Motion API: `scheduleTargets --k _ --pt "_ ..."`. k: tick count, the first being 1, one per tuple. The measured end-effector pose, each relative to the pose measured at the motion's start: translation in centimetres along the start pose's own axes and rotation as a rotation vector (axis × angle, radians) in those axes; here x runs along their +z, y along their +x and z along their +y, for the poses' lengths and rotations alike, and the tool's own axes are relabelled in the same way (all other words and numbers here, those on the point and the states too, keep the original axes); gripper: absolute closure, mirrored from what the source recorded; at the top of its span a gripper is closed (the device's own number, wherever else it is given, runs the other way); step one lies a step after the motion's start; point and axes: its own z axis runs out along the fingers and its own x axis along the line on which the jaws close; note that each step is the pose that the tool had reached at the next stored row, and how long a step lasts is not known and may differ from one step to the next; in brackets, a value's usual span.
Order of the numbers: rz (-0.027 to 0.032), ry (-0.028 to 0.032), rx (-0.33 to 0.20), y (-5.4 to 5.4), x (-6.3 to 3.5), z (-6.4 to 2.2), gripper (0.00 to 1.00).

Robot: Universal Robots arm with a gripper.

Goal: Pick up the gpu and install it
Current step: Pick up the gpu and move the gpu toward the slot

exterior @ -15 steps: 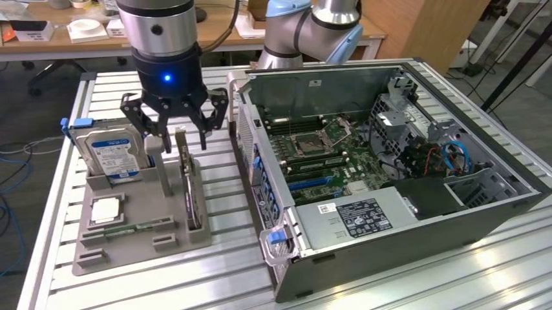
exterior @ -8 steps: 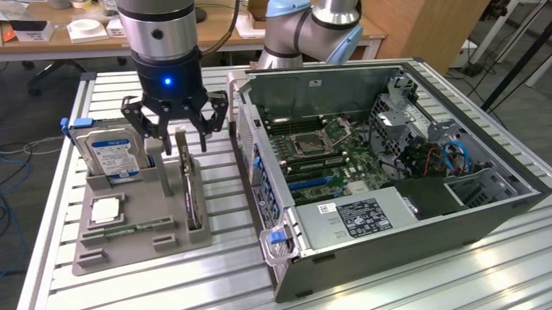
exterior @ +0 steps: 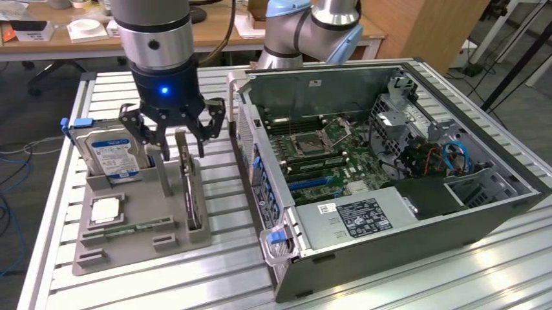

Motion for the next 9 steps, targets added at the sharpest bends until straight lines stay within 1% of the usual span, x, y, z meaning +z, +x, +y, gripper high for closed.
scheduleTargets --k 4,9 --pt "-0.0007 -0.0001 0.0 0.25 0.45 -0.38 0.41" --pt "-0.0009 -0.0001 0.0 0.36 0.92 -0.66 0.41"
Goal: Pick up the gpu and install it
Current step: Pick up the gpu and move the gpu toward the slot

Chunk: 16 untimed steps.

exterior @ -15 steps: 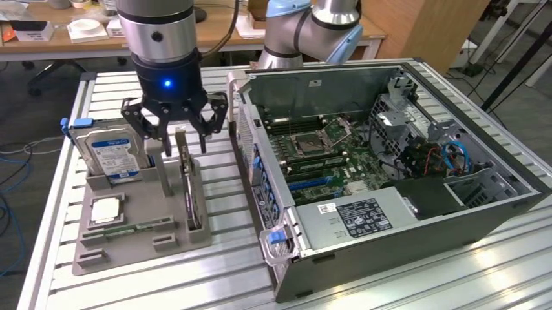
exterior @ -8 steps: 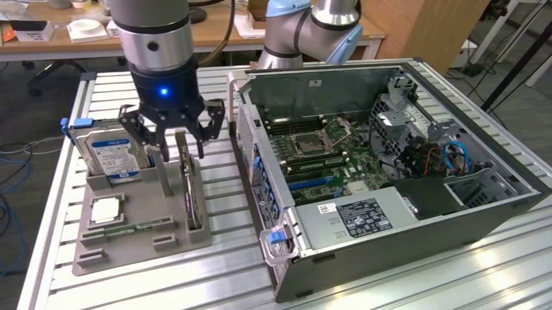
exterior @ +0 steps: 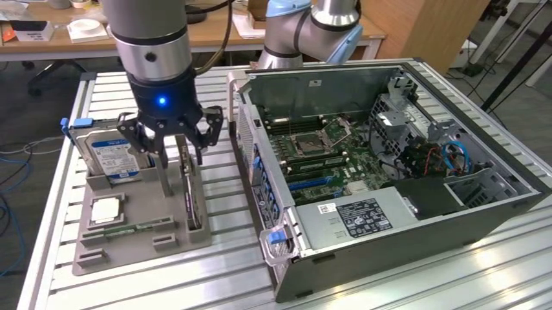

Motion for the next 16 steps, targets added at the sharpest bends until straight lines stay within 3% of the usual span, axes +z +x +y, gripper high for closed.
scheduleTargets --k 10,16 --pt "-0.0001 -0.0002 0.0 0.14 0.81 -0.34 0.41" --pt "0.0 0.0 0.0 0.14 0.82 -0.35 0.41"
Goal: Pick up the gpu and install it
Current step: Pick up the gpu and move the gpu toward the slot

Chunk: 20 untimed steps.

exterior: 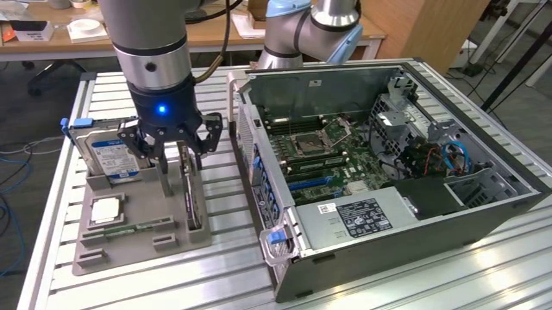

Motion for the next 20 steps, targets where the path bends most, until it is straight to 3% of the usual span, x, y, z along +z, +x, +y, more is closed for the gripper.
scheduleTargets --k 20 --pt "-0.0001 -0.0001 0.0 0.01 0.55 -0.01 0.41"
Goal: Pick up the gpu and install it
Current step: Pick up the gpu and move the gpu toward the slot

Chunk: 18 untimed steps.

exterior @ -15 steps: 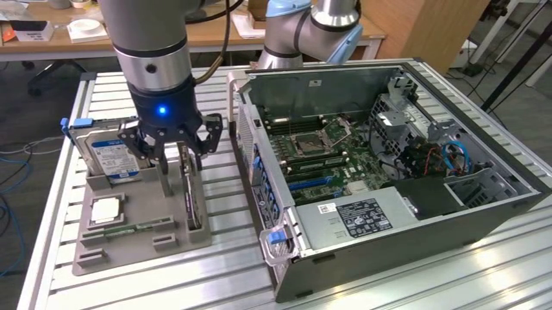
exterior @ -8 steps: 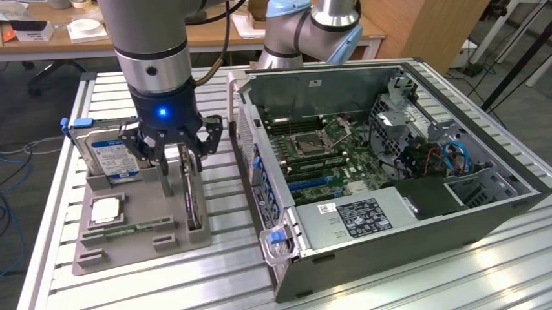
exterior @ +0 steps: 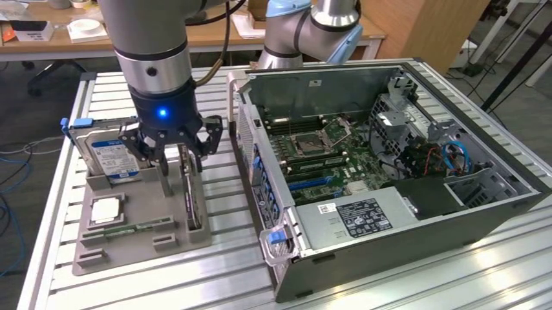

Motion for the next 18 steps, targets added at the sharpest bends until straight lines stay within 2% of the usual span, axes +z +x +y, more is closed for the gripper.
scheduleTargets --k 6,18 --pt "0.0 0.0 0.0 0.0 0.33 -0.01 0.41" --pt "-0.0014 -0.0001 0.0 0.0 2.18 -0.58 0.41"
